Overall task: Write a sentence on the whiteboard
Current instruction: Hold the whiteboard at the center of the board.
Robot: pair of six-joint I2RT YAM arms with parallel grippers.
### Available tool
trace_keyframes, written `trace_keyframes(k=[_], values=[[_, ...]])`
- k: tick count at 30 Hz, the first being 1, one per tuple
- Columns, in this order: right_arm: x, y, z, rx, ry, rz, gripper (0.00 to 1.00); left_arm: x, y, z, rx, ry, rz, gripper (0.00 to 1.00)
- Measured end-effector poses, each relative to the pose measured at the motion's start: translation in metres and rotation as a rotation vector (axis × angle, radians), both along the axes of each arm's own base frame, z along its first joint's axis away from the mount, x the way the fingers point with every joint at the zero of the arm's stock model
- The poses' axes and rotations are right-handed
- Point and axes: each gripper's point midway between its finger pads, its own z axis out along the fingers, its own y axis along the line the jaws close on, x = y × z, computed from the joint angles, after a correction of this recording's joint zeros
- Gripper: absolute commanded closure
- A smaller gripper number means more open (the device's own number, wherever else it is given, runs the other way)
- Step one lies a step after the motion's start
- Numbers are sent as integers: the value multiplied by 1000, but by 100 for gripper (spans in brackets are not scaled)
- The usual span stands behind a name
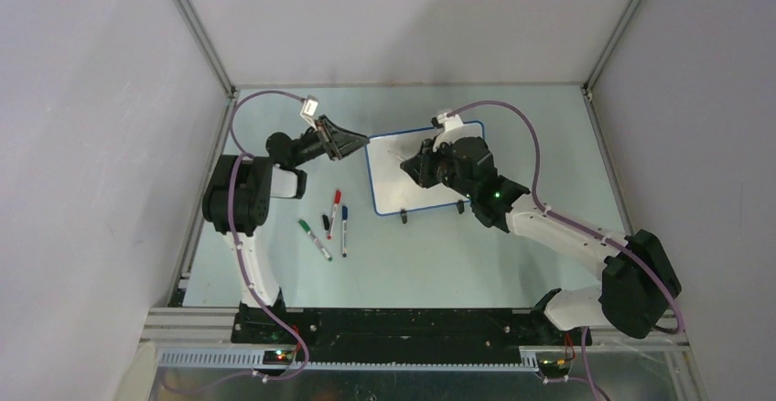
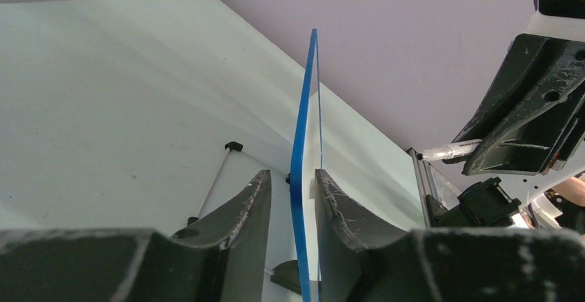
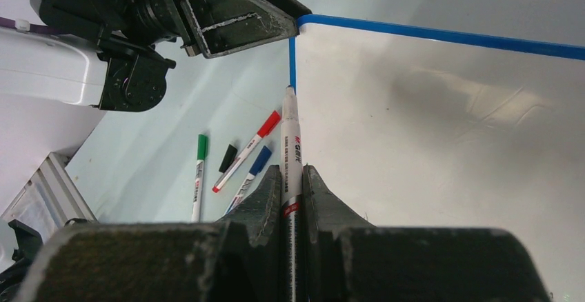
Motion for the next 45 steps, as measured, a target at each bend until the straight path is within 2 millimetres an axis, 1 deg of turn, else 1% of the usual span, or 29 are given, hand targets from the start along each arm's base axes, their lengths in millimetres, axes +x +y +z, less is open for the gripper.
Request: trace_keyframes(k=[10, 14, 18, 19, 22, 23, 25, 27, 37, 39, 40, 41, 43, 45], values=[[1, 4, -2, -9, -14, 4, 100, -5, -4, -3, 8, 1, -30, 64], [1, 6, -6, -16, -10, 2, 100, -6, -5, -6, 12, 8, -39, 67], [1, 7, -9, -24, -6, -1, 100, -7, -5, -7, 13, 9, -42, 76], [1, 7, -9, -25, -7, -1, 100, -7, -6, -7, 14, 9, -44, 80], [2, 6, -9, -28, -10, -11, 100, -7, -6, -7, 14, 9, -46, 89], [3, 6, -9, -29, -11, -15, 100, -7, -6, -7, 14, 9, -46, 93], [4, 5, -9, -31, -13, -22, 100, -7, -6, -7, 14, 10, -47, 98], [5, 4, -10, -32, -14, -30, 100, -7, -6, -7, 13, 11, -46, 100], [8, 0, -11, -41, -15, -58, 100, -7, -6, -7, 12, 13, -45, 100], [8, 0, -11, -42, -15, -60, 100, -7, -6, -7, 11, 16, -45, 95], [8, 0, -11, -42, -15, -61, 100, -7, -6, -7, 10, 17, -46, 87], [8, 0, -11, -42, -15, -61, 100, -7, -6, -7, 10, 17, -45, 86], [8, 1, -13, -45, -12, -64, 100, -7, -6, -6, 10, 16, -45, 86], [8, 2, -15, -52, -10, -69, 100, -7, -6, -6, 10, 15, -44, 90]])
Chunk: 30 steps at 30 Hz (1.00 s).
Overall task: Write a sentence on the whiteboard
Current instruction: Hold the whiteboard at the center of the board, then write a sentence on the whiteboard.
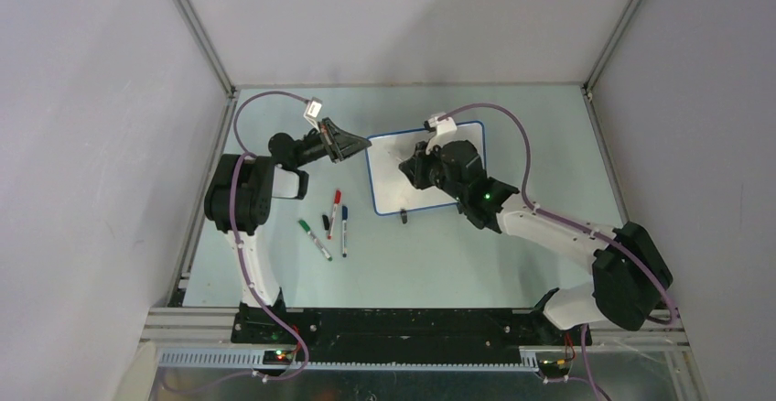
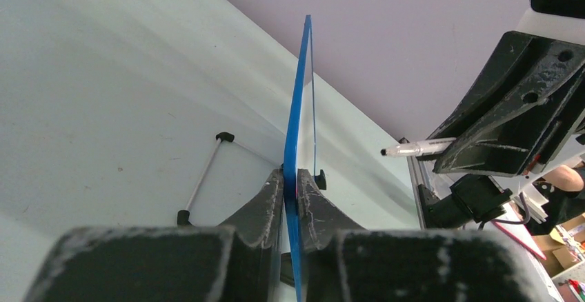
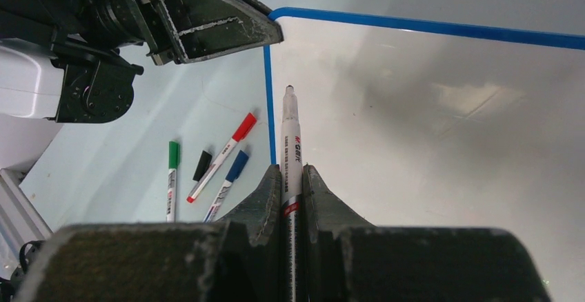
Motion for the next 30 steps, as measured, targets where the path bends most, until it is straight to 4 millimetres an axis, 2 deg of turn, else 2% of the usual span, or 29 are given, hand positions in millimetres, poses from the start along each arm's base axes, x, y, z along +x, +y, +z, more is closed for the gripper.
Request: trace_keyframes(k=[9, 20, 30], values=[[-1, 23, -5, -40, 8, 4, 100, 1, 1, 0, -1, 2, 5, 100], [17, 30, 4, -55, -1, -49, 100, 1, 1, 0, -2, 3, 6, 100], [22, 29, -3, -87, 19, -73, 100, 1, 1, 0, -2, 2, 6, 100]])
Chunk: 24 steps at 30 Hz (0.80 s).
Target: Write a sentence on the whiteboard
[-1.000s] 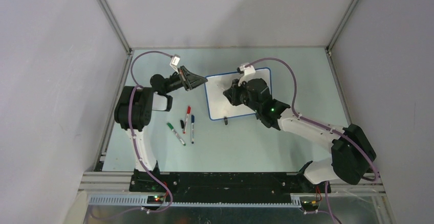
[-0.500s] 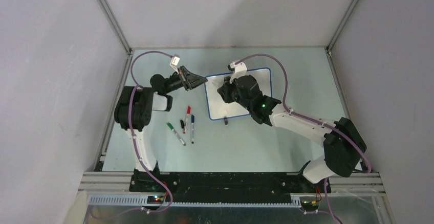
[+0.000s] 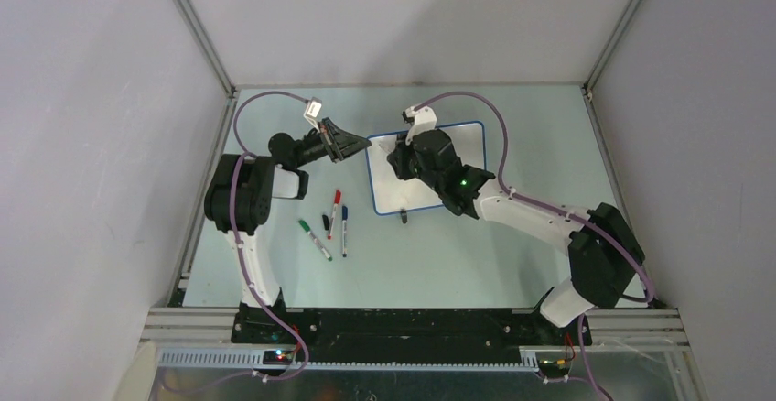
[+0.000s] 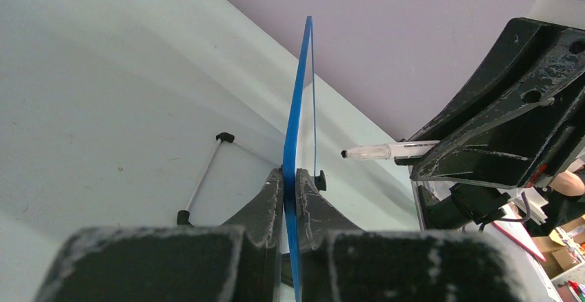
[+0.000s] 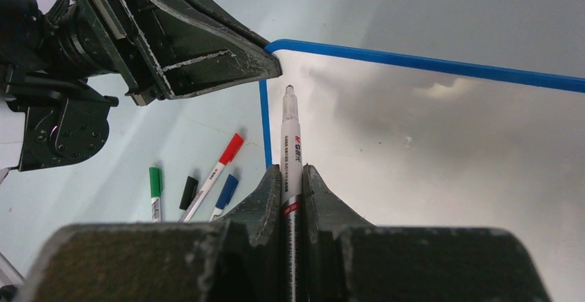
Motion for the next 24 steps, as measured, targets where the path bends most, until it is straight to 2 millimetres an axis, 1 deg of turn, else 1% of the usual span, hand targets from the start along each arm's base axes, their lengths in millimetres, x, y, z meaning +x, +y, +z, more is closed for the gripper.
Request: trace_keyframes(k=[12, 24], values=[[6, 6, -8, -21, 16, -6, 100, 0, 0, 0, 0, 0, 0, 100], [9, 10, 0, -14, 9, -4, 100, 0, 0, 0, 0, 0, 1, 100]])
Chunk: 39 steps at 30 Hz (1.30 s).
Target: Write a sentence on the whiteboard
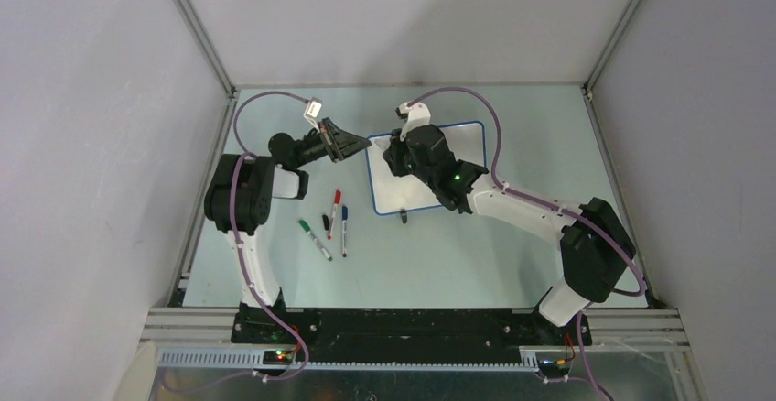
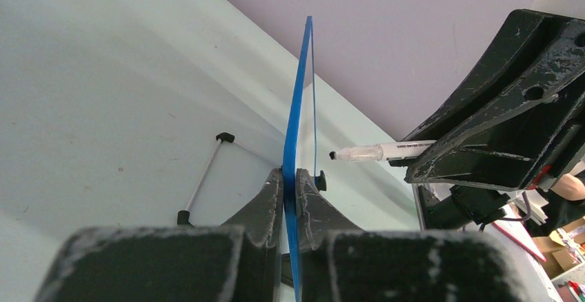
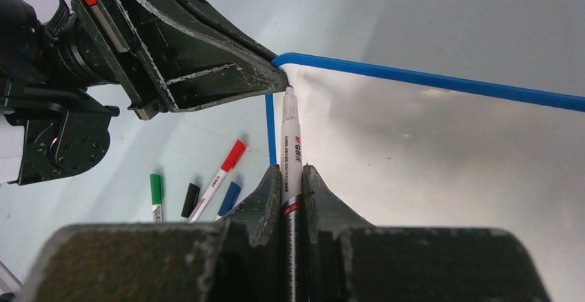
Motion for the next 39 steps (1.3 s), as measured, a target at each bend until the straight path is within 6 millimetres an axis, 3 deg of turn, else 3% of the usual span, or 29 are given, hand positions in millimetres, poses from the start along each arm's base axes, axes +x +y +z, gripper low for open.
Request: trace_keyframes(k=[16, 39], values=[[3, 3, -16, -35, 30, -3, 100, 0, 0, 0, 0, 0, 1, 100], [2, 3, -25, -71, 60, -7, 100, 1, 0, 0, 0, -3, 8, 100]])
